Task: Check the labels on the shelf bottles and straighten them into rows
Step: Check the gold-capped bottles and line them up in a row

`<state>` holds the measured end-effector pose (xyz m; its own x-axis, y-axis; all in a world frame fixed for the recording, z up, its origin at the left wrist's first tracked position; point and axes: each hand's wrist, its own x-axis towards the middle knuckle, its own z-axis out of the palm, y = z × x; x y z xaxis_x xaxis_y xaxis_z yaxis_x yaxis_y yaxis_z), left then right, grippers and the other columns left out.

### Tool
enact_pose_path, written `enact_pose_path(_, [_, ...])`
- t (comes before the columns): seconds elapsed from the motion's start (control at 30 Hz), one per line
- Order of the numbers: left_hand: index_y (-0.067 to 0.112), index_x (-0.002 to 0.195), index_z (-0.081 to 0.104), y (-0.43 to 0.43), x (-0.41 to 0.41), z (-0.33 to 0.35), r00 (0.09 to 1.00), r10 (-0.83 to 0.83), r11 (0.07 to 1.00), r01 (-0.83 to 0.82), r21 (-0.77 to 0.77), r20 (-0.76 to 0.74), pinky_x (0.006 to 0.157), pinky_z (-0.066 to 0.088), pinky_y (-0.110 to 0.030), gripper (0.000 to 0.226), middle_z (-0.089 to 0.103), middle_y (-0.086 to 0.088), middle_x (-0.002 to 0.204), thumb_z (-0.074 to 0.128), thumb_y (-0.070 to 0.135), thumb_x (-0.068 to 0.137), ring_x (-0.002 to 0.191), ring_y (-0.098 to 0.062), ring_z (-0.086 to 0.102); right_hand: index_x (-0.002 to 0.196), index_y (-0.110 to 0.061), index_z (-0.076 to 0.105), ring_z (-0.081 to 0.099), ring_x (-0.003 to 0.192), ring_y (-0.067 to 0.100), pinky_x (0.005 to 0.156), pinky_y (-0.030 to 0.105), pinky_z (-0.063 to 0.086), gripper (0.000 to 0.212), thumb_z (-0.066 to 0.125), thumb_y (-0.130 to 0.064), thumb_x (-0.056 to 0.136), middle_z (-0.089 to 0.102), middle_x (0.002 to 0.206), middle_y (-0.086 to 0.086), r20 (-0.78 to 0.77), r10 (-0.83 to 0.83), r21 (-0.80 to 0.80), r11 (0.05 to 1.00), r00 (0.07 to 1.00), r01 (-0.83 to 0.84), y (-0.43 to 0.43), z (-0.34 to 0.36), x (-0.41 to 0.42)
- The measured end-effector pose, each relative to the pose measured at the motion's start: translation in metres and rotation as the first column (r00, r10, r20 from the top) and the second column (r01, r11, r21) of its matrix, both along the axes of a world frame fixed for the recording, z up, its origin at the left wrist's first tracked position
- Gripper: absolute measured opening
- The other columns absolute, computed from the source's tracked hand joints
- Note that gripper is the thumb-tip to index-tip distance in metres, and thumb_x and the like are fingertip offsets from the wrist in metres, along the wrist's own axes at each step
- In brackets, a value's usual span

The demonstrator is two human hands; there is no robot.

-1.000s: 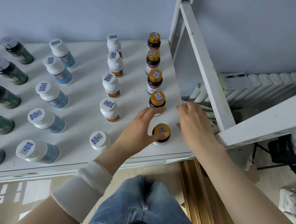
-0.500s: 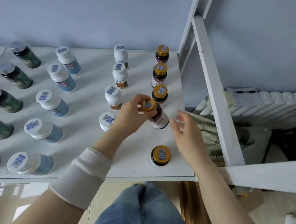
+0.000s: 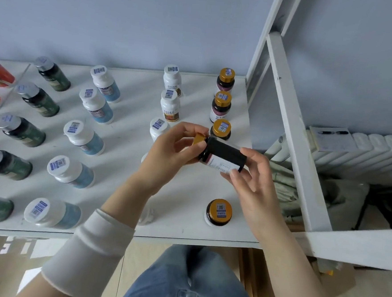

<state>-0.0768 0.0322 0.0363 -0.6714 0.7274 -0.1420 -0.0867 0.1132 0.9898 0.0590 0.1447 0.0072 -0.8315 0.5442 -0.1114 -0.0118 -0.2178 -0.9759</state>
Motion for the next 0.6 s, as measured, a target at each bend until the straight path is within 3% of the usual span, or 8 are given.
enact_pose_path(0.1, [0.017, 0.102, 0.059, -0.005, -0.001, 0.003, 0.997, -0.071, 0.994, 0.072, 0.085, -0.008, 0.088, 0.054, -0.04, 0.018, 0.063, -0.007, 0.115, 0.061, 0.009, 0.087, 0.109, -0.018, 0.061, 0.119, -0.023, 0.043, 0.069, 0.081, 0.014, 0.065, 0.021, 0.055, 0.042, 0.057, -0.037, 0.082, 0.062, 0.108, 0.009, 0.026, -0.027, -0.217, 0.976, 0.999, 0.032, 0.0, 0.011, -0.005])
enact_pose_path(0.17, [0.019, 0.112, 0.055, -0.007, -0.002, 0.002, 0.992, -0.121, 0.986, 0.117, 0.119, 0.033, 0.09, 0.053, -0.037, 0.029, 0.061, -0.003, 0.121, 0.065, 0.02, 0.085, 0.112, -0.017, 0.06, 0.115, -0.018, 0.046, 0.067, 0.07, 0.015, 0.061, 0.022, 0.054, 0.042, 0.055, -0.032, 0.075, 0.061, 0.105, 0.01, 0.018, -0.024, -0.185, 0.982, 1.0, 0.027, 0.001, 0.015, -0.004])
enact_pose_path(0.23, [0.023, 0.119, 0.05, -0.006, -0.003, 0.001, 0.987, -0.146, 0.986, 0.139, 0.093, 0.07, 0.087, 0.054, -0.032, 0.04, 0.06, -0.001, 0.119, 0.066, 0.032, 0.084, 0.109, -0.016, 0.062, 0.11, -0.025, 0.047, 0.067, 0.084, 0.014, 0.071, 0.021, 0.054, 0.035, 0.058, -0.02, 0.077, 0.061, 0.109, 0.001, 0.005, -0.028, -0.063, 0.998, 1.0, 0.029, 0.0, 0.016, -0.002])
enact_pose_path(0.33, [0.021, 0.114, 0.052, -0.002, -0.004, 0.002, 0.994, -0.081, 0.994, 0.075, 0.081, 0.071, 0.082, 0.056, -0.031, 0.035, 0.063, -0.004, 0.107, 0.057, 0.03, 0.081, 0.098, -0.015, 0.066, 0.109, -0.029, 0.046, 0.061, 0.102, 0.004, 0.081, 0.017, 0.05, 0.044, 0.063, 0.0, 0.08, 0.058, 0.114, -0.006, -0.047, -0.014, 0.022, 1.0, 0.999, 0.015, -0.003, 0.014, 0.001])
enact_pose_path(0.47, [0.02, 0.111, 0.055, -0.001, -0.006, 0.002, 0.993, -0.085, 0.988, 0.074, 0.137, 0.076, 0.079, 0.056, -0.027, 0.033, 0.065, 0.001, 0.106, 0.055, 0.023, 0.079, 0.097, -0.014, 0.067, 0.117, -0.031, 0.045, 0.06, 0.106, 0.002, 0.08, 0.017, 0.051, 0.051, 0.062, -0.016, 0.071, 0.058, 0.117, -0.009, -0.057, -0.07, -0.037, 0.997, 0.996, 0.068, -0.003, 0.016, -0.001])
enact_pose_path(0.6, [0.016, 0.116, 0.052, 0.0, -0.008, -0.004, 0.966, -0.107, 0.974, 0.055, 0.219, 0.236, 0.083, 0.055, -0.03, 0.035, 0.065, 0.0, 0.116, 0.053, 0.018, 0.08, 0.107, -0.019, 0.063, 0.112, -0.029, 0.051, 0.063, 0.102, 0.003, 0.073, 0.015, 0.051, 0.054, 0.076, -0.016, 0.067, 0.065, 0.109, -0.011, -0.036, -0.126, -0.026, 0.992, 0.991, 0.125, -0.002, 0.014, -0.002])
